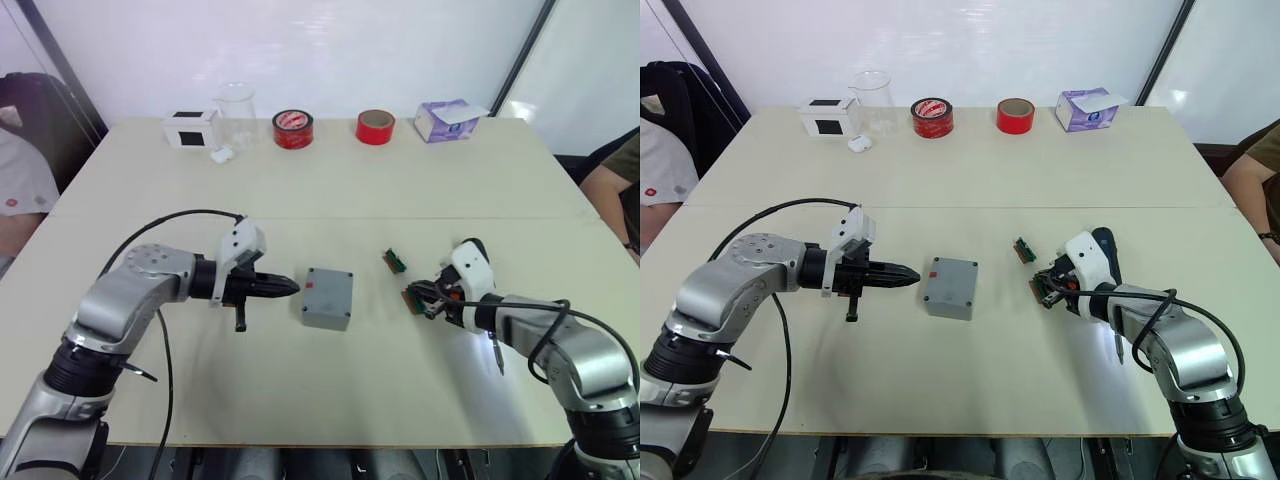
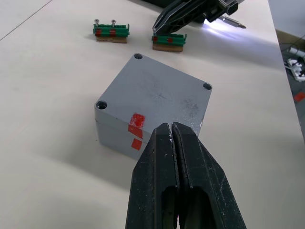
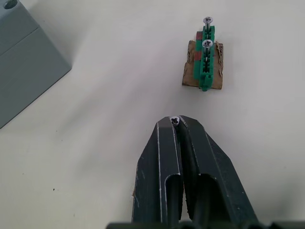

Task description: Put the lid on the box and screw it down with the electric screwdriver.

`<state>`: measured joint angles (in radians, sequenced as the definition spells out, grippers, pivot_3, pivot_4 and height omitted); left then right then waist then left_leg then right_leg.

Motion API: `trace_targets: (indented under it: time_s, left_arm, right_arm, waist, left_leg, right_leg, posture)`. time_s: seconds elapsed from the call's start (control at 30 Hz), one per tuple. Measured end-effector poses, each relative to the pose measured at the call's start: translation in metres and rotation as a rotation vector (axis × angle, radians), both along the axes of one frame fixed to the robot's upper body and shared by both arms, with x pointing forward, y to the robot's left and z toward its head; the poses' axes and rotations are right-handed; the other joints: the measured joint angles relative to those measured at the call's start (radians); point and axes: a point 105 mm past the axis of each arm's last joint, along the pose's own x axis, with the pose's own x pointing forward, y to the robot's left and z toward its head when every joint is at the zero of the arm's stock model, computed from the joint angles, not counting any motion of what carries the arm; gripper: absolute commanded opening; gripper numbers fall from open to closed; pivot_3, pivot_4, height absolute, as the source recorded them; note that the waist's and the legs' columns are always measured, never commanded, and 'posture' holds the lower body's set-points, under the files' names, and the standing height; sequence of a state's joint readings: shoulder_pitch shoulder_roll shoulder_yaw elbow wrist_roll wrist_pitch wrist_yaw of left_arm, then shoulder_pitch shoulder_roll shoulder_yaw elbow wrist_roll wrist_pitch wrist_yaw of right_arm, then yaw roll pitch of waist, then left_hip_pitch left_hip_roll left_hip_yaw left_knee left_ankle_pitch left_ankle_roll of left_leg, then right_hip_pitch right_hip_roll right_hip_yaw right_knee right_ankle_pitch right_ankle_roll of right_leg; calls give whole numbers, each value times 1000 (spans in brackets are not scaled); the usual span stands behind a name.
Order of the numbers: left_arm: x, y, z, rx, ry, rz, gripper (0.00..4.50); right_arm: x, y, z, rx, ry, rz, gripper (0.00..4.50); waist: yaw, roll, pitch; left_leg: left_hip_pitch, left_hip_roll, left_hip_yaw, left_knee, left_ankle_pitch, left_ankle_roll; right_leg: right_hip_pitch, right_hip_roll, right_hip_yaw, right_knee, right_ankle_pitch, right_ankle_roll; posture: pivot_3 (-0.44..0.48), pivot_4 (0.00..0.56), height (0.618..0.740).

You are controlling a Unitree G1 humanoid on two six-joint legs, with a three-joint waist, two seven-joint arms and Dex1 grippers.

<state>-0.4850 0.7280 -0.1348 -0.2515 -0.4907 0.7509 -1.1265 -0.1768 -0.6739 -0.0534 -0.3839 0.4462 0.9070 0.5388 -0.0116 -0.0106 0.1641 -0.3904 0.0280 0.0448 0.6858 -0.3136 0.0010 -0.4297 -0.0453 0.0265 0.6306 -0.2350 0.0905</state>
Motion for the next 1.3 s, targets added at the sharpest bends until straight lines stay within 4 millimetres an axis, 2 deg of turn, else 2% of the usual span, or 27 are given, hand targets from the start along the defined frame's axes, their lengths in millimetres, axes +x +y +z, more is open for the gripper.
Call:
trace_targets:
  time_s: [0.4,0.53,0.63,0.8,0.93,1.07,1.13,1.3]
  left_arm:
    - [0,1,-3,0,4,7,0]
    - [0,1,-2,-4,-7,4,0]
    - [2,2,-3,-6,1,12,0]
    - [3,4,-5,-8,7,17,0]
    - [3,5,-6,-9,10,22,0]
    - [3,6,-7,-8,12,29,0]
    - [3,5,-7,-8,10,33,0]
    - [1,5,-8,-6,20,39,0]
  right_arm:
    - [-1,0,1,-5,-4,12,88]
    - [1,-2,7,-1,-30,13,88]
    - [4,-2,20,14,-67,20,88]
    - [6,5,36,24,-108,49,88]
    - [4,21,51,56,-139,110,88]
    - [-1,59,72,129,-190,240,88]
    - [-3,72,70,133,-181,282,88]
    - [-7,85,61,134,-145,324,88]
  waist:
    - [0,0,0]
    - [0,0,0]
    - [0,0,0]
    - [-1,0,0]
    - [0,0,0]
    - [-2,0,0]
    - [-1,0,0]
    - [1,0,0]
  left_leg:
    - [0,0,0,0,0,0]
    - [0,0,0,0,0,0]
    - [0,0,0,0,0,0]
    - [0,0,0,0,0,0]
    - [0,0,0,0,0,0]
    - [0,0,-2,0,0,0]
    - [0,0,-2,0,0,0]
    - [0,-1,-2,0,0,0]
  right_leg:
    - [0,0,0,0,0,0]
    - [0,0,0,0,0,0]
    - [0,0,0,0,0,0]
    - [0,0,0,0,0,0]
    - [0,0,0,0,0,0]
    - [0,0,0,0,0,0]
    - [0,0,0,0,0,0]
    - [0,-2,0,0,0,0]
  posture:
    - [0,150,740]
    - [0,150,740]
    - [0,150,740]
    - [0,150,740]
    - [0,150,740]
    - [0,150,740]
    - [0,150,740]
    - [0,150,740]
